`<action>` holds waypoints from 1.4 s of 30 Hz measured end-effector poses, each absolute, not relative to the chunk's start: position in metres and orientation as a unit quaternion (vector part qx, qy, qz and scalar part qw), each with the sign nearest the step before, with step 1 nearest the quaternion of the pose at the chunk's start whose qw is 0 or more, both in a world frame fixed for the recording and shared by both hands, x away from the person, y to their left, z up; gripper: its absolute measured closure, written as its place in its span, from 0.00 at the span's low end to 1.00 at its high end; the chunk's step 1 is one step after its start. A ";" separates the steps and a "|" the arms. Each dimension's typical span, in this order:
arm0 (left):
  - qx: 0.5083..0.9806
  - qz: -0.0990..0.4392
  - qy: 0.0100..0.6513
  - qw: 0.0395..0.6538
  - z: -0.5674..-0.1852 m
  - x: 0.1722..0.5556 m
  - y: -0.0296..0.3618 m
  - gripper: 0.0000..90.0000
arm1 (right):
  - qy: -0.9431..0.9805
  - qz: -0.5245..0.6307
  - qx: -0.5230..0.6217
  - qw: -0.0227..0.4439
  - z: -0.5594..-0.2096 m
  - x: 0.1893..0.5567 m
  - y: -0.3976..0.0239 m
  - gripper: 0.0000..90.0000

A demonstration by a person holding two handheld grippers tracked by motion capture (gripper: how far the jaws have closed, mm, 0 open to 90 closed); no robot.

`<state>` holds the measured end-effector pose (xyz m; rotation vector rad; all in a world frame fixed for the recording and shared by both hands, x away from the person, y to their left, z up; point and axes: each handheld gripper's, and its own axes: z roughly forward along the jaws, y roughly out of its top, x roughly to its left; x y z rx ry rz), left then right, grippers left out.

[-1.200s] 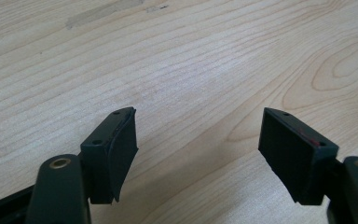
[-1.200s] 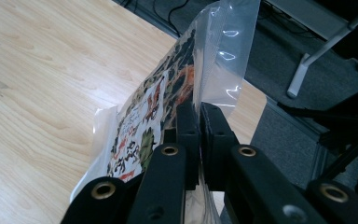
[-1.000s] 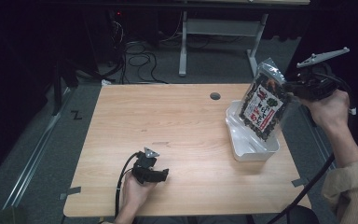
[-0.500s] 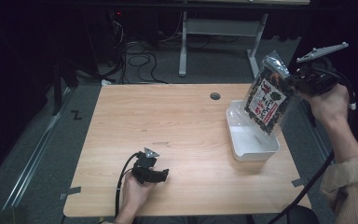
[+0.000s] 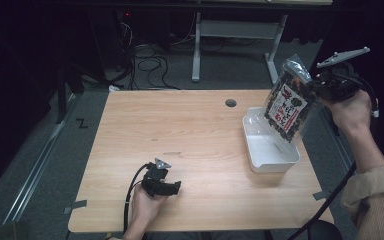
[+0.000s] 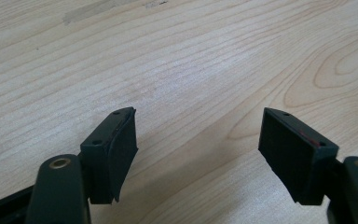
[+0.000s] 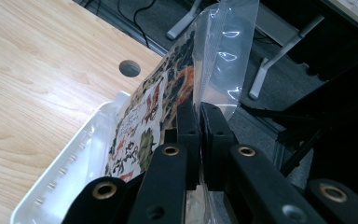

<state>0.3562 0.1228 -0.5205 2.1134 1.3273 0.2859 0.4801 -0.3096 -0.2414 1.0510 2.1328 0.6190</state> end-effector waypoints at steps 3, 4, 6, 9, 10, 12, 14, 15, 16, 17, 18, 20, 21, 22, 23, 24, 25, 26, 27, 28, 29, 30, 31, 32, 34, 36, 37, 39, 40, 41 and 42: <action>0.800 0.109 0.503 0.309 -0.521 0.356 0.123 0.31 | 0.819 0.238 0.402 0.334 -0.245 0.481 -0.311 0.99; 0.799 0.110 0.503 0.310 -0.521 0.356 0.123 0.31 | 0.820 0.235 0.403 0.333 -0.247 0.482 -0.311 0.99; 0.799 0.110 0.503 0.310 -0.521 0.356 0.123 0.31 | 0.824 0.230 0.399 0.329 -0.252 0.482 -0.311 0.99; 0.799 0.110 0.504 0.310 -0.521 0.356 0.123 0.31 | 0.827 0.232 0.396 0.324 -0.259 0.483 -0.311 0.99; 0.799 0.110 0.504 0.309 -0.521 0.356 0.123 0.31 | 0.827 0.233 0.397 0.322 -0.262 0.483 -0.312 0.99; 0.799 0.110 0.504 0.310 -0.521 0.356 0.123 0.31 | 0.829 0.235 0.397 0.315 -0.271 0.484 -0.314 0.99; 0.798 0.109 0.505 0.309 -0.521 0.357 0.123 0.31 | 0.831 0.235 0.395 0.314 -0.273 0.484 -0.315 0.99; 0.799 0.109 0.505 0.309 -0.521 0.357 0.123 0.31 | 0.831 0.235 0.398 0.311 -0.276 0.484 -0.315 0.99; 0.799 0.109 0.505 0.309 -0.521 0.356 0.123 0.31 | 0.831 0.238 0.400 0.304 -0.281 0.485 -0.316 0.99; 0.798 0.110 0.505 0.309 -0.521 0.356 0.123 0.31 | 0.831 0.238 0.400 0.304 -0.281 0.485 -0.316 0.99; 0.798 0.110 0.505 0.309 -0.521 0.356 0.123 0.31 | 0.833 0.236 0.399 0.303 -0.283 0.486 -0.316 0.99; 0.798 0.109 0.505 0.308 -0.521 0.357 0.123 0.31 | 0.834 0.236 0.401 0.297 -0.286 0.487 -0.317 0.99; 0.799 0.109 0.505 0.308 -0.521 0.357 0.123 0.31 | 0.834 0.236 0.403 0.293 -0.288 0.487 -0.317 0.99; 0.798 0.109 0.505 0.308 -0.521 0.357 0.123 0.31 | 0.835 0.235 0.403 0.292 -0.289 0.488 -0.317 0.99; 0.799 0.110 0.505 0.308 -0.521 0.357 0.123 0.31 | 0.836 0.235 0.403 0.290 -0.291 0.488 -0.317 0.99; 0.798 0.109 0.505 0.309 -0.521 0.357 0.123 0.31 | 0.836 0.235 0.406 0.285 -0.292 0.488 -0.317 0.99; 0.798 0.109 0.505 0.309 -0.521 0.357 0.123 0.31 | 0.837 0.235 0.404 0.285 -0.293 0.489 -0.318 0.99; 0.799 0.109 0.505 0.308 -0.521 0.357 0.123 0.31 | 0.837 0.234 0.405 0.283 -0.294 0.489 -0.318 0.99; 0.798 0.109 0.505 0.309 -0.521 0.357 0.123 0.31 | 0.838 0.234 0.406 0.280 -0.294 0.489 -0.318 0.99; 0.798 0.109 0.505 0.309 -0.521 0.357 0.123 0.31 | 0.838 0.234 0.406 0.279 -0.296 0.490 -0.318 0.99; 0.799 0.109 0.505 0.309 -0.521 0.357 0.123 0.31 | 0.839 0.233 0.406 0.278 -0.296 0.490 -0.318 0.99; 0.798 0.109 0.505 0.309 -0.521 0.357 0.123 0.31 | 0.839 0.233 0.407 0.277 -0.297 0.490 -0.318 0.99; 0.799 0.110 0.505 0.309 -0.521 0.357 0.123 0.31 | 0.839 0.232 0.406 0.276 -0.297 0.490 -0.319 0.99; 0.798 0.110 0.505 0.309 -0.521 0.357 0.123 0.31 | 0.839 0.234 0.408 0.276 -0.298 0.490 -0.319 0.99; 0.798 0.110 0.505 0.309 -0.521 0.357 0.123 0.31 | 0.838 0.236 0.409 0.275 -0.299 0.490 -0.319 0.99; 0.798 0.110 0.505 0.309 -0.522 0.357 0.123 0.31 | 0.838 0.234 0.409 0.275 -0.301 0.491 -0.320 0.99; 0.799 0.111 0.503 0.309 -0.521 0.357 0.123 0.31 | 0.837 0.234 0.411 0.275 -0.301 0.491 -0.320 0.99; 0.799 0.111 0.504 0.308 -0.521 0.357 0.123 0.31 | 0.837 0.234 0.410 0.275 -0.302 0.491 -0.320 0.99; 0.799 0.111 0.504 0.308 -0.522 0.357 0.123 0.31 | 0.838 0.234 0.410 0.274 -0.304 0.491 -0.321 0.98; 0.799 0.110 0.504 0.308 -0.522 0.357 0.123 0.31 | 0.839 0.234 0.410 0.272 -0.305 0.491 -0.321 0.98; 0.799 0.110 0.504 0.308 -0.522 0.357 0.123 0.31 | 0.838 0.234 0.410 0.273 -0.306 0.492 -0.321 0.98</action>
